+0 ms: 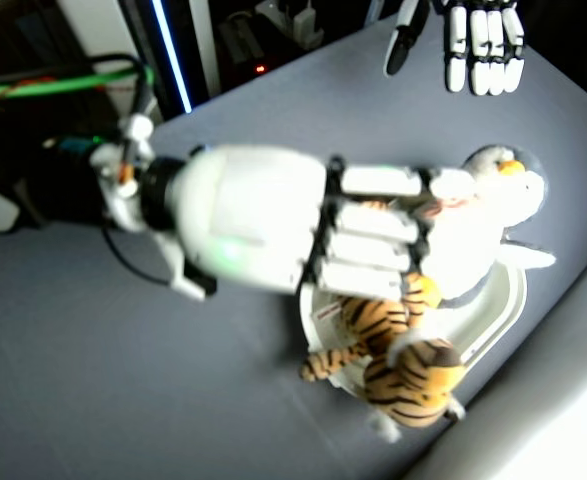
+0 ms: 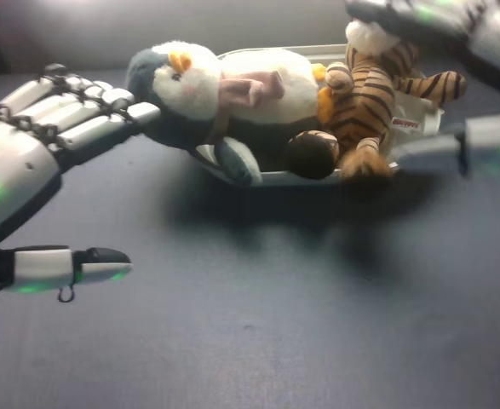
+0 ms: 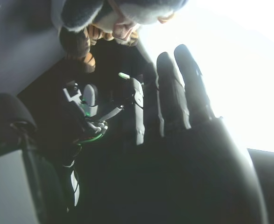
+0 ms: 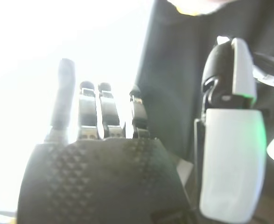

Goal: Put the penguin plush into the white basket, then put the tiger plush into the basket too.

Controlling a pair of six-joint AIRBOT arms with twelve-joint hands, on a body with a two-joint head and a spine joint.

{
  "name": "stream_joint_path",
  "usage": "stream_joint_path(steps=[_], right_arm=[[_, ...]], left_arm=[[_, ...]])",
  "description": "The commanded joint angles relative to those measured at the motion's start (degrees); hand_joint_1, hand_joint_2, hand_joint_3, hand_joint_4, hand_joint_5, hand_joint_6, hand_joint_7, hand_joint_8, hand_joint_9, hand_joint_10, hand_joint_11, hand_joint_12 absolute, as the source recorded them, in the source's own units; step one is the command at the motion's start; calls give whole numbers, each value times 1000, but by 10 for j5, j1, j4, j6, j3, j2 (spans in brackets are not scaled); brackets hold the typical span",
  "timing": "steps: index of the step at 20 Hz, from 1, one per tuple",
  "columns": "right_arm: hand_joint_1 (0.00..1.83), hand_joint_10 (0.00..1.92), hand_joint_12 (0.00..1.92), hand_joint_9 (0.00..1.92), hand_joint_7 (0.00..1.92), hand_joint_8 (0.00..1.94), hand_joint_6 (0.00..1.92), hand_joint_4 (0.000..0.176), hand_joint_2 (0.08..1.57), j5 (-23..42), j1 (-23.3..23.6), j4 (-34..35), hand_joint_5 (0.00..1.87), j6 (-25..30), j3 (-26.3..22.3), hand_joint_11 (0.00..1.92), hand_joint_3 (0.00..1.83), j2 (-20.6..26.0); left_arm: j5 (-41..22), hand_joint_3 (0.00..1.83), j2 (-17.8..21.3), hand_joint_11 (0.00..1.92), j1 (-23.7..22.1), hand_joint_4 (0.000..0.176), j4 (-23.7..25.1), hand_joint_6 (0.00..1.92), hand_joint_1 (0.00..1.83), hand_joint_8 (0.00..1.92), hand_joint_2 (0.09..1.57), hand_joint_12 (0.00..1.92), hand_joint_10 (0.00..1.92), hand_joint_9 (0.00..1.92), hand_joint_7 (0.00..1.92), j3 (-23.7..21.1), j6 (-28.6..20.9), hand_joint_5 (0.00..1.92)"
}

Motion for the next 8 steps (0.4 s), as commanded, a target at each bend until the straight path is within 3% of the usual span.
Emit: stream_joint_path(steps=[1, 2, 3, 4, 5, 6, 7, 8], right_arm=[[735, 0, 0, 0, 0, 0, 0, 169, 1029, 148, -18, 49, 0, 11, -10, 0, 10, 15], [807, 0, 0, 0, 0, 0, 3, 175, 1030, 199, -56, 71, 9, 18, -29, 0, 7, 24], [803, 0, 0, 0, 7, 2, 3, 143, 1039, 251, -98, 90, 9, 24, -48, 0, 9, 30], [815, 10, 0, 27, 24, 8, 7, 96, 1036, 295, -125, 109, 23, 26, -62, 0, 5, 34], [829, 9, 4, 69, 58, 6, 6, 127, 1033, 345, -158, 133, 62, 32, -75, 10, 2, 34], [829, 15, 64, 169, 129, 7, 8, 118, 1031, 380, -181, 151, 127, 40, -80, 146, 0, 33], [855, 20, 115, 290, 273, 13, 8, 87, 1027, 408, -202, 163, 201, 51, -83, 229, 0, 29], [856, 5, 137, 310, 318, 2, 2, 86, 1047, 429, -215, 171, 200, 60, -84, 220, 0, 26]], left_arm=[[-118, 4, 5, 0, 6, 113, -10, 0, 783, 0, 928, 592, 3, 177, 197, -4, -53, 133], [-153, 6, 8, 0, 24, 125, -23, 3, 794, 5, 944, 427, 6, 125, 148, -15, -53, 88], [-192, 5, 11, 0, 46, 148, -36, 10, 815, 16, 953, 138, 0, 24, 53, -29, -49, 42], [-229, 2, 12, 0, 66, 151, -47, 1, 790, 2, 948, 27, 0, 4, 10, -40, -47, 8], [-274, 2, 12, 0, 91, 145, -60, 0, 820, 0, 949, 5, 0, 0, 1, -53, -47, 1], [-298, 3, 12, 0, 110, 148, -69, 0, 807, 0, 952, 0, 0, 0, 0, -61, -51, 0], [-298, 0, 11, 45, 113, 130, -73, 0, 819, 0, 914, 20, 4, 9, 0, -63, -56, 0], [-297, 17, 6, 8, 113, 99, -75, 0, 797, 8, 884, 269, 27, 25, 5, -58, -56, 0]])
